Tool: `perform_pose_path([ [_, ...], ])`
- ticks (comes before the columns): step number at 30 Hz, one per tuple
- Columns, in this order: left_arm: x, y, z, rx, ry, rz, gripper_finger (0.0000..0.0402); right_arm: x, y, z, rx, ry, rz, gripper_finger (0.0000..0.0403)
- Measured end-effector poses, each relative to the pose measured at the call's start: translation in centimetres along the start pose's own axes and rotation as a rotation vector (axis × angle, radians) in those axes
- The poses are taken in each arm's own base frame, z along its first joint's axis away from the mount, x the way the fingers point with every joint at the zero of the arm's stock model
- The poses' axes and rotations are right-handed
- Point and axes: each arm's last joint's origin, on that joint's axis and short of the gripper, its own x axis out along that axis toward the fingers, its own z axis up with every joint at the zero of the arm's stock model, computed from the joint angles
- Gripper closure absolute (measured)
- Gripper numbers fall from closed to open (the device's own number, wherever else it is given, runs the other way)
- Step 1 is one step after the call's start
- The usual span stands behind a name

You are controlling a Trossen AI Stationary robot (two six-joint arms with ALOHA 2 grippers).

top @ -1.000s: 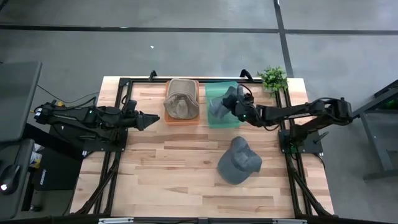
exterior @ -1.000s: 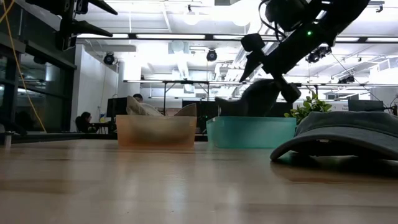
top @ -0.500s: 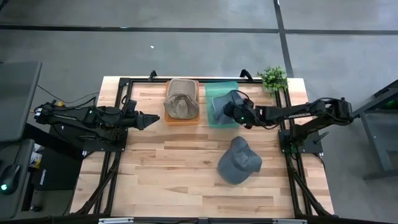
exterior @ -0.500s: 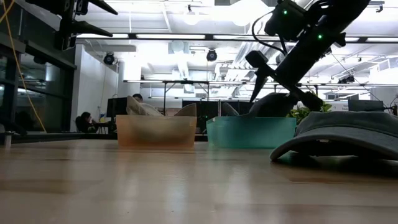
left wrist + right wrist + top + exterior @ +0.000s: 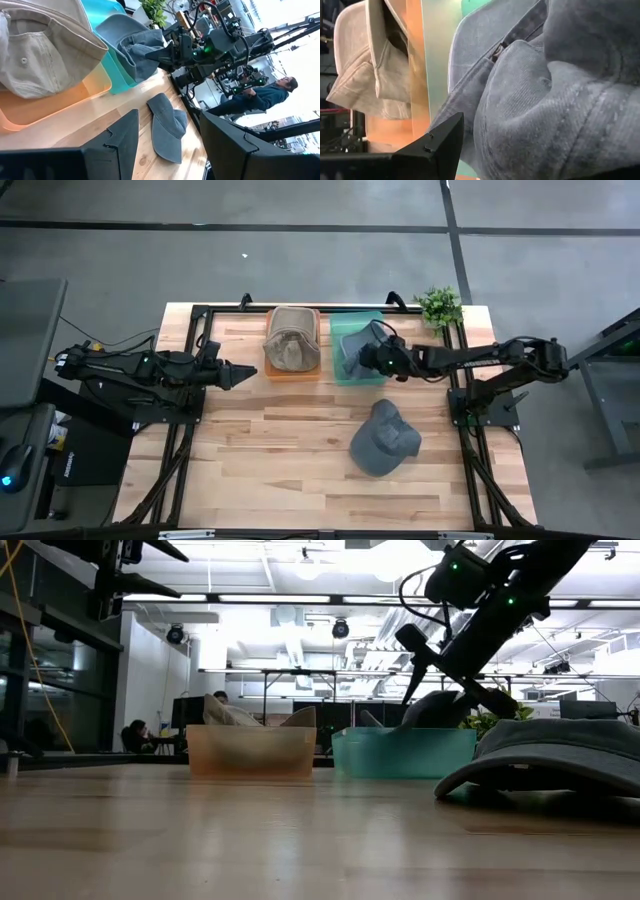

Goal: Pick & Place hat
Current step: Put the left black cap into the blue bin

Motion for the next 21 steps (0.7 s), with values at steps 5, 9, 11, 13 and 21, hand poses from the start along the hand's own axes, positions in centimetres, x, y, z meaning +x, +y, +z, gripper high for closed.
perform_pose_path([
  [5, 0.0, 0.0, 0.0, -0.001, 0.005, -0.002, 0.0213, -0.7, 0.1, 0.7, -0.009, 0.000, 0.013, 0.0190],
  [9, 0.0, 0.0, -0.1, -0.002, 0.016, -0.008, 0.0213, -1.7, -0.3, 1.2, -0.012, 0.001, -0.022, 0.0190],
  [11, 0.0, 0.0, 0.0, -0.003, 0.018, -0.009, 0.0213, -2.1, -0.6, 1.3, -0.017, 0.009, -0.046, 0.0190],
  [13, 0.0, 0.0, -0.1, -0.003, 0.019, -0.009, 0.0213, -2.6, -0.8, 1.4, -0.022, 0.014, -0.067, 0.0190],
  [21, 0.0, 0.0, -0.1, -0.003, 0.018, -0.009, 0.0213, -4.4, -1.9, 1.5, -0.065, 0.082, -0.144, 0.0190],
])
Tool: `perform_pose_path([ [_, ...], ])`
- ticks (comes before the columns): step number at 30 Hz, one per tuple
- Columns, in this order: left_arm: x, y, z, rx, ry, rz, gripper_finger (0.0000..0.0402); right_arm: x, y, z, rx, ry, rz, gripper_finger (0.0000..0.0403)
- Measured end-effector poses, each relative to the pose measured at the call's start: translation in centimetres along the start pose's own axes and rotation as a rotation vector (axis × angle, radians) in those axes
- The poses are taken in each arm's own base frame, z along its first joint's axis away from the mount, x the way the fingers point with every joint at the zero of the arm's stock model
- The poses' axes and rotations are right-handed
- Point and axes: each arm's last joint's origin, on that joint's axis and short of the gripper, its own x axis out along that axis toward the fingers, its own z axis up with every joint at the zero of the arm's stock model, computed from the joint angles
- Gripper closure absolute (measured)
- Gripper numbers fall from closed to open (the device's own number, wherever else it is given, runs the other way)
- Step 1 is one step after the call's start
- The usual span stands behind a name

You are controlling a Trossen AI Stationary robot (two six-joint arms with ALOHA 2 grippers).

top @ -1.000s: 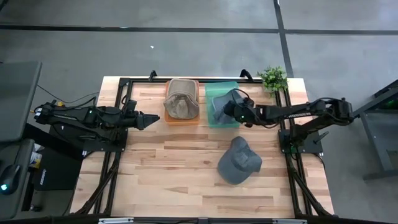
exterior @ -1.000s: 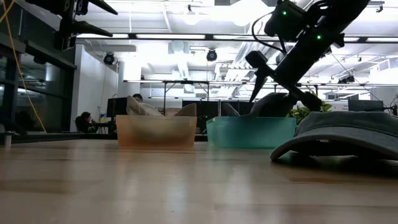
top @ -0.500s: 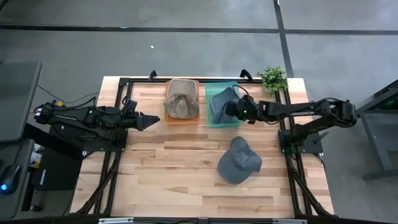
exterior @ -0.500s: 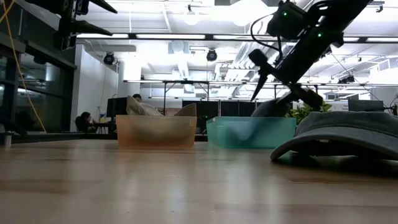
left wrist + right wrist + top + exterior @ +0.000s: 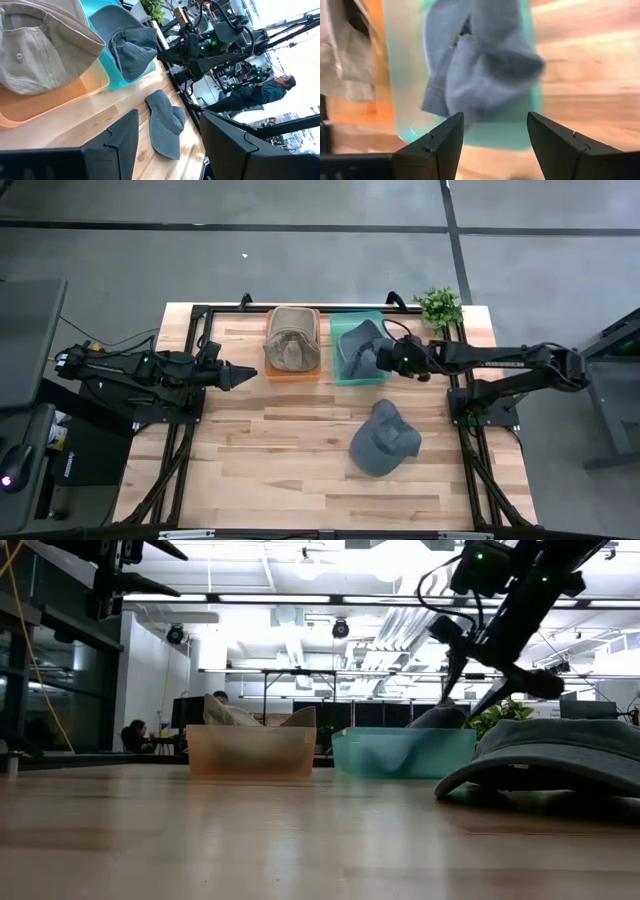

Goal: Pick & Place hat
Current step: Put the left black cap into the blue bin

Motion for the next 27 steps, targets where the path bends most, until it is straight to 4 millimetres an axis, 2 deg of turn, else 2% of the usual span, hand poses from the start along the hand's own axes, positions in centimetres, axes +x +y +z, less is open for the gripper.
perform_pose_path([
  [6, 0.0, 0.0, 0.0, 0.000, 0.005, -0.002, 0.0213, -1.4, -0.4, 0.1, -0.111, 0.034, 0.021, 0.0190],
  [14, 0.0, 0.0, 0.0, -0.001, 0.006, -0.003, 0.0213, -2.4, 0.7, 0.2, -0.450, 0.044, 0.196, 0.0216],
  [19, 0.0, 0.0, 0.0, -0.002, 0.007, -0.003, 0.0213, -2.4, 1.3, 0.3, -0.579, -0.002, 0.255, 0.0274],
  [25, 0.0, 0.0, 0.0, -0.016, 0.012, -0.006, 0.0213, -2.6, 1.9, 0.7, -0.709, -0.045, 0.309, 0.0387],
  [27, 0.0, 0.0, -0.1, -0.016, 0.022, -0.010, 0.0213, -3.0, 2.7, 1.0, -0.775, -0.073, 0.316, 0.0393],
])
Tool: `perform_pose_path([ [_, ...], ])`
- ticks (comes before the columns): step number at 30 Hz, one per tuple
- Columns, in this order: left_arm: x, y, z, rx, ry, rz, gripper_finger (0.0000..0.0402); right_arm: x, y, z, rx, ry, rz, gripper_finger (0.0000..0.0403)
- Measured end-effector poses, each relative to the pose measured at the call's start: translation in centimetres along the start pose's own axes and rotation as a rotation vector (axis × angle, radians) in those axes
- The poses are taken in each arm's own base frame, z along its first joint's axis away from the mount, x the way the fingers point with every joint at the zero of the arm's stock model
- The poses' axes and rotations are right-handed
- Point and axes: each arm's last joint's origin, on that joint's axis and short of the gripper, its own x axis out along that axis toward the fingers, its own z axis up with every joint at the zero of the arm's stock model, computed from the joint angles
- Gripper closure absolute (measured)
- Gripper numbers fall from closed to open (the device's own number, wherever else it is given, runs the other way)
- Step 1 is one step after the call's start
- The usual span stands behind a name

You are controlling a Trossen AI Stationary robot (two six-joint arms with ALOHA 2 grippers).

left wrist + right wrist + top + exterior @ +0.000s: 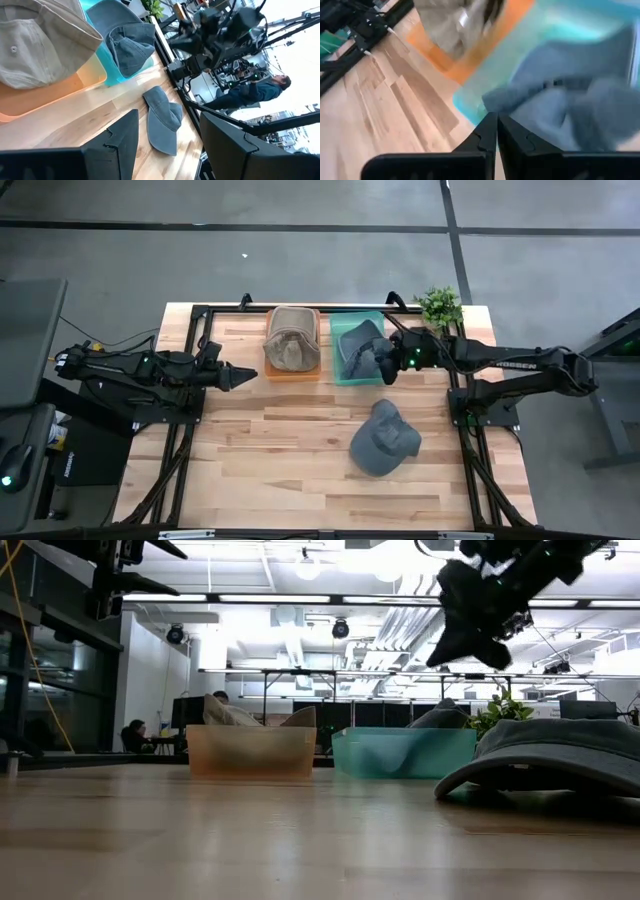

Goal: Pick & Place hat
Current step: Put the left black cap into the blue bin

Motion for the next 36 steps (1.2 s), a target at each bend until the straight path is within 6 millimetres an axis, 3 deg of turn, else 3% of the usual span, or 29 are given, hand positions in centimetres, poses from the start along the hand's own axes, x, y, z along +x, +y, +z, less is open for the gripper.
perform_pose_path([
  [7, 0.0, 0.0, 0.0, -0.001, 0.003, -0.001, 0.0213, 1.1, 2.3, 5.1, -0.266, 0.114, -0.083, 0.0401],
  [11, 0.0, 0.0, 0.0, -0.001, 0.003, -0.001, 0.0213, 3.7, 2.5, 7.7, -0.355, 0.325, -0.150, 0.0402],
  [16, 0.0, 0.0, 0.0, -0.001, 0.002, -0.001, 0.0213, 7.5, 1.1, 9.5, -0.353, 0.562, -0.244, 0.0402],
  [21, 0.0, 0.0, 0.0, -0.001, 0.002, -0.001, 0.0213, 10.9, 0.0, 10.1, -0.343, 0.672, -0.288, 0.0402],
  [26, 0.0, 0.0, 0.0, -0.001, 0.002, 0.000, 0.0213, 13.5, -1.6, 9.5, -0.148, 0.728, -0.343, 0.0402],
  [36, 0.0, 0.0, 0.0, -0.002, 0.001, 0.000, 0.0213, 17.1, -2.8, 8.4, 0.034, 0.692, -0.414, 0.0403],
])
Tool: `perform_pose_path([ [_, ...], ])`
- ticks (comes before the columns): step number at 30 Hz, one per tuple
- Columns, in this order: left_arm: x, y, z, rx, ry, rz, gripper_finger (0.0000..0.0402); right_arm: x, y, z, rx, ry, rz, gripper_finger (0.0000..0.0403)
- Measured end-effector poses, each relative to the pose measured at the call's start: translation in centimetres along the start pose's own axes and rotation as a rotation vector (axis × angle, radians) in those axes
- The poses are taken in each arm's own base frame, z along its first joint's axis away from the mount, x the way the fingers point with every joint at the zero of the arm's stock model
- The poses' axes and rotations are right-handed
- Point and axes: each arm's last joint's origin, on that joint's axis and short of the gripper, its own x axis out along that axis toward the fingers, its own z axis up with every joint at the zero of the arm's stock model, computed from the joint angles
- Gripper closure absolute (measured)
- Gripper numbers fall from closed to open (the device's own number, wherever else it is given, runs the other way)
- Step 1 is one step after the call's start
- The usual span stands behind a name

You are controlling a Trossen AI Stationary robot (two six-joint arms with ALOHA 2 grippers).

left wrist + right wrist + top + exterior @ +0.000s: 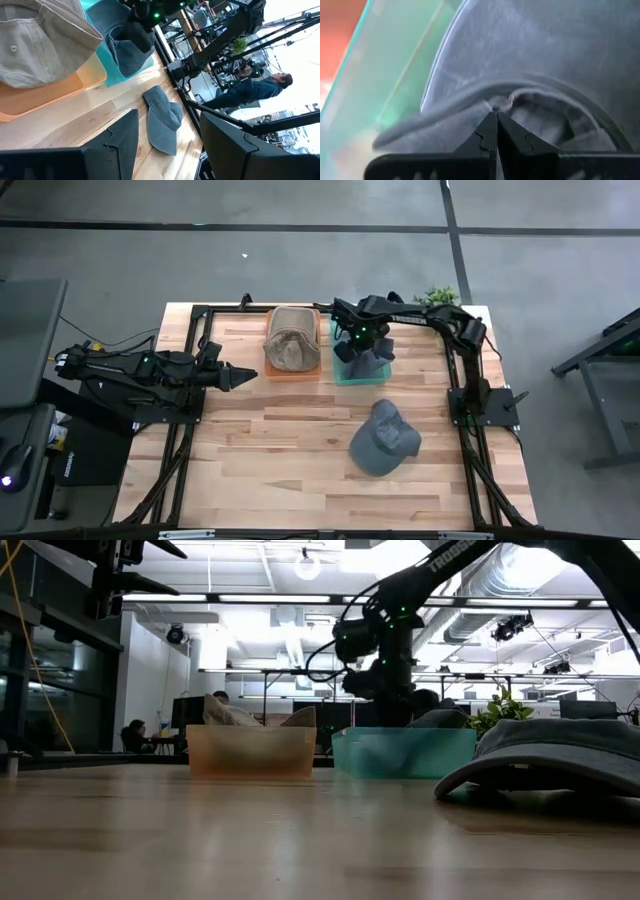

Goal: Pick & Place hat
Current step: Put the left black cap into the blue bin

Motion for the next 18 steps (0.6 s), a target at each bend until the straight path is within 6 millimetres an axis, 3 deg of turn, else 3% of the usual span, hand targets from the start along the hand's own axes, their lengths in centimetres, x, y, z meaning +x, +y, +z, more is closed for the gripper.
perform_pose_path([
  [18, 0.0, 0.0, 0.0, -0.001, 0.000, 0.001, 0.0213, 3.4, 0.3, 1.1, 0.052, -0.023, -0.043, 0.0403],
])
